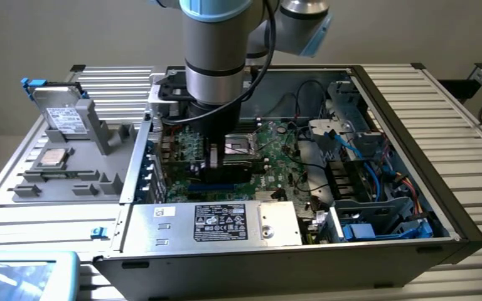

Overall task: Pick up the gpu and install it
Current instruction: 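Insert the gpu into the slot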

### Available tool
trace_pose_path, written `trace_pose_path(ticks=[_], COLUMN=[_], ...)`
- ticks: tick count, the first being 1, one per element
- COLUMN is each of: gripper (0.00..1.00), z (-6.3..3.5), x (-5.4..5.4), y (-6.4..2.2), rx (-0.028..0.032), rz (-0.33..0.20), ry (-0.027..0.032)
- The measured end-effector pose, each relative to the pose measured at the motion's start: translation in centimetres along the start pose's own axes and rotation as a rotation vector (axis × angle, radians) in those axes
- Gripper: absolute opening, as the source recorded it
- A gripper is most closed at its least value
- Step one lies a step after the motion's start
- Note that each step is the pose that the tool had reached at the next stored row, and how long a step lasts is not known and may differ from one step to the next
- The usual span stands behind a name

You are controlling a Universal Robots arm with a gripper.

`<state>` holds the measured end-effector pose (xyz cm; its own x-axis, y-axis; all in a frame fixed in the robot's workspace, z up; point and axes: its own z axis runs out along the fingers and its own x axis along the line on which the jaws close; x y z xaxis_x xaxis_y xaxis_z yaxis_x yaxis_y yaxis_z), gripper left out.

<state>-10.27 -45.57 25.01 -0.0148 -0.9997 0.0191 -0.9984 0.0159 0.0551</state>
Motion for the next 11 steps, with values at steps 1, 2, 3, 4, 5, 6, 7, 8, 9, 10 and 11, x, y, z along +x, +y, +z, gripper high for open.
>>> trace_pose_path(ticks=[1, 2, 3, 4, 5, 6, 7, 8, 9, 10, 11], gripper=[0.28, 0.28, 0.28, 0.28, 0.28, 0.28, 0.28, 0.28, 0.28, 0.28, 0.28], z=[0.01, 0.01, 0.02, 0.03, 0.05, 0.07, 0.08, 0.09, 0.1, 0.12, 0.13], x=[0.0, 0.0, 0.0, 0.0, 0.0, 0.0, 0.0, -0.01, -0.02, -0.03, -0.03], y=[0.02, 0.03, 0.03, 0.04, 0.04, 0.04, 0.05, 0.05, 0.05, 0.04, 0.04], rx=[-0.0001, -0.0004, -0.0004, -0.0003, -0.0004, -0.0004, -0.0004, -0.0005, -0.0005, -0.0006, -0.0006], rz=[0.0, 0.0, 0.0, 0.001, 0.001, 0.002, 0.002, 0.003, 0.003, 0.005, 0.005], ry=[-0.0005, -0.0011, -0.0016, -0.0023, -0.0029, -0.0037, -0.0046, -0.0053, -0.0063, -0.0069, -0.0074])
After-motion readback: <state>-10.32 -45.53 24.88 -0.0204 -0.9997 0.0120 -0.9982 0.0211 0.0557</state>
